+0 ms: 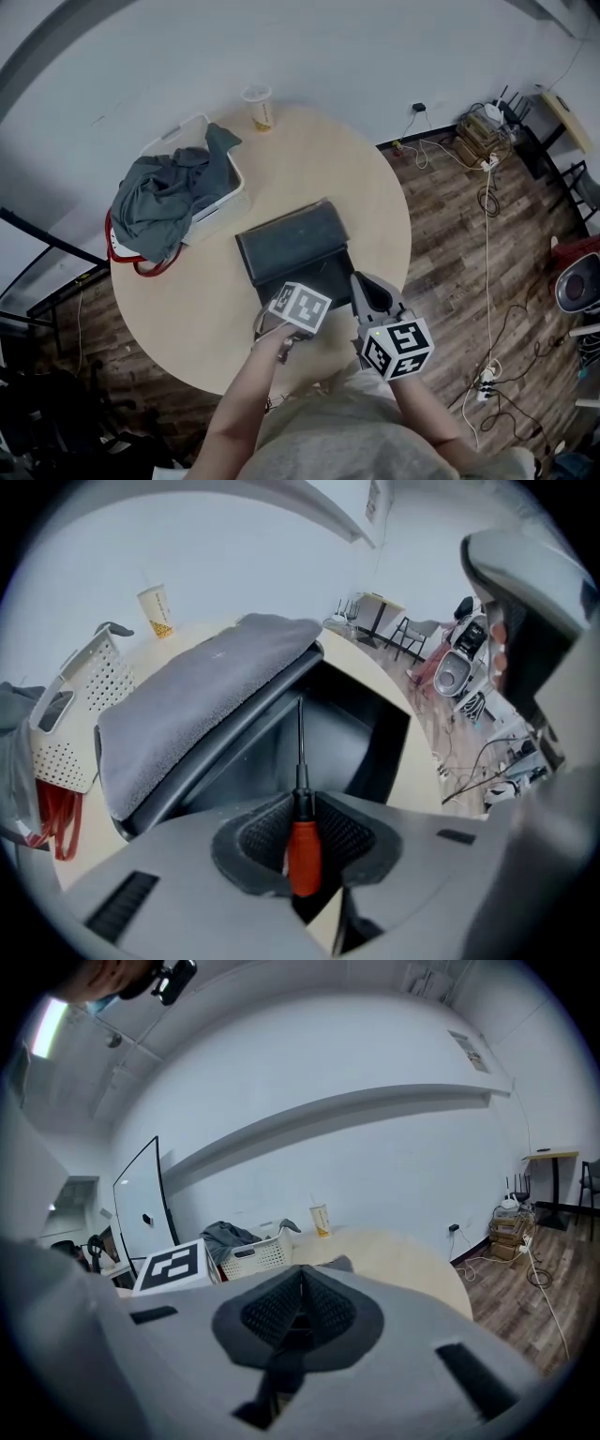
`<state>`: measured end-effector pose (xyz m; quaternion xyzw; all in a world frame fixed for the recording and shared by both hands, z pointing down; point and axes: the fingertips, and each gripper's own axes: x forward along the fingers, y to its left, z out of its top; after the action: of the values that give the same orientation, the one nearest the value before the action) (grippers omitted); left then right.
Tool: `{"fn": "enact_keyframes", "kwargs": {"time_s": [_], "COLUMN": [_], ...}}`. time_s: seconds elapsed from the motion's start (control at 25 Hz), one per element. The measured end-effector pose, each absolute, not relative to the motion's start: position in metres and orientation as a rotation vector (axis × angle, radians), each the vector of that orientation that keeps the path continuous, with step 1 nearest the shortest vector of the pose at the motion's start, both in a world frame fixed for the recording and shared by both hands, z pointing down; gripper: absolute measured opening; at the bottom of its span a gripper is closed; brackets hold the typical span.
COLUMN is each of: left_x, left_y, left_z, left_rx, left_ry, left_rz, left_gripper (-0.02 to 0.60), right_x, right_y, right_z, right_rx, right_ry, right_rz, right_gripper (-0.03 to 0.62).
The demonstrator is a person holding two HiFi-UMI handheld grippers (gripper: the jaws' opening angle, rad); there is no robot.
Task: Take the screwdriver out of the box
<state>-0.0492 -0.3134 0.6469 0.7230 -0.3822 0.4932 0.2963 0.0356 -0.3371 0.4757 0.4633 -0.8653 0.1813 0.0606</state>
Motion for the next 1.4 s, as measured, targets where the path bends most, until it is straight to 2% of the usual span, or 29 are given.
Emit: {"fn": "enact_keyframes", "kwargs": {"time_s": [0.76,1.4], "left_x": [-0.058,-0.097], "left_y": [-0.257,-0.186], "left_z": [0.550,0.478], "left_rx": [2.039,2.124], "left_ry": [-1.177,-1.403], "left_rz": [0.819,0.352], "left_gripper": [0.067,0.067], "right_x": [0.022,0.007], "right_y": [-0.255,-0.183], "right_z": [0.459,0.446], "right_rx": [1.415,1.409], "right_ry": [-2.631,-2.655], "right_rz": [0.491,0.428], "right_gripper": [0.000,0.000]}}
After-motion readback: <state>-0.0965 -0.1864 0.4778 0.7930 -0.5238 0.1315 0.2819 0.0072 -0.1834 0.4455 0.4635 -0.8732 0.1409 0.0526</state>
